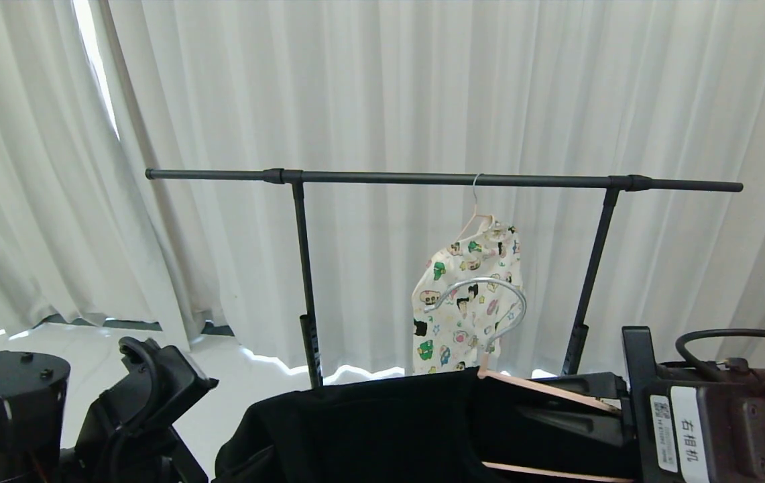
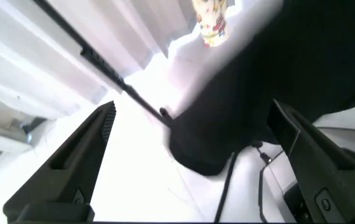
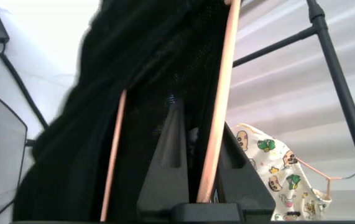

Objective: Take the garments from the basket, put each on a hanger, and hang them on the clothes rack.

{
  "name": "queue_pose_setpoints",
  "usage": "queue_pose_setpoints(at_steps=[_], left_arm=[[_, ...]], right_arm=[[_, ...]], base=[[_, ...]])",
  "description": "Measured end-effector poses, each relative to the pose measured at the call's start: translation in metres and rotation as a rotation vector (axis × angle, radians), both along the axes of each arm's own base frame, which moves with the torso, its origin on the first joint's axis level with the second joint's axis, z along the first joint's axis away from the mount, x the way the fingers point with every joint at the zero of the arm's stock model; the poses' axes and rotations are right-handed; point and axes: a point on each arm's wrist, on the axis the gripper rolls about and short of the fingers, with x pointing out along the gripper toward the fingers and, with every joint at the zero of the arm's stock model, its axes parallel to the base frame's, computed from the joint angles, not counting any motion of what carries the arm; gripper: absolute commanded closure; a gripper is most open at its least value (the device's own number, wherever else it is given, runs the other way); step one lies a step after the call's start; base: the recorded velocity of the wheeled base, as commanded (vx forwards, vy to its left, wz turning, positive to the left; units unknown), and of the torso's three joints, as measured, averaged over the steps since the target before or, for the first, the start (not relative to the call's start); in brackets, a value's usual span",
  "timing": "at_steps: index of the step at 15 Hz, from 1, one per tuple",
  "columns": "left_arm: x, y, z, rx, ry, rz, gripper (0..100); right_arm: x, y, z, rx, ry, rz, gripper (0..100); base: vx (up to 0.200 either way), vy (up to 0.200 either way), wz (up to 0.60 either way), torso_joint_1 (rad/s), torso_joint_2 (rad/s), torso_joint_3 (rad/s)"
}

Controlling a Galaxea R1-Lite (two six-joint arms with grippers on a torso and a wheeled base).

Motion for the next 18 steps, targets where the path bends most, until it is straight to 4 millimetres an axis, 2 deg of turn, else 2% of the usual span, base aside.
queue_pose_setpoints(at_steps=[8, 9, 14, 18], left_arm=[[0.000, 0.001, -0.005, 0.008, 0.020, 0.006, 0], [-0.001, 0.001, -0.004, 0.007, 0.020, 0.006, 100], [0.000, 0.003, -0.004, 0.005, 0.016, 0.016, 100], [0.005, 0.014, -0.002, 0.003, 0.010, 0.097, 100]], right_arm=[[-0.004, -0.004, 0.003, 0.012, -0.013, -0.001, 100], [-0.004, -0.004, 0.003, 0.012, -0.012, 0.000, 100], [-0.004, -0.004, 0.004, 0.017, -0.014, -0.003, 100], [0.001, -0.009, 0.003, 0.017, -0.009, -0.037, 100]], base=[[0.000, 0.000, 0.00, 0.000, 0.00, 0.000], [0.000, 0.000, 0.00, 0.000, 0.00, 0.000], [0.000, 0.000, 0.00, 0.000, 0.00, 0.000], [0.000, 0.000, 0.00, 0.000, 0.00, 0.000]])
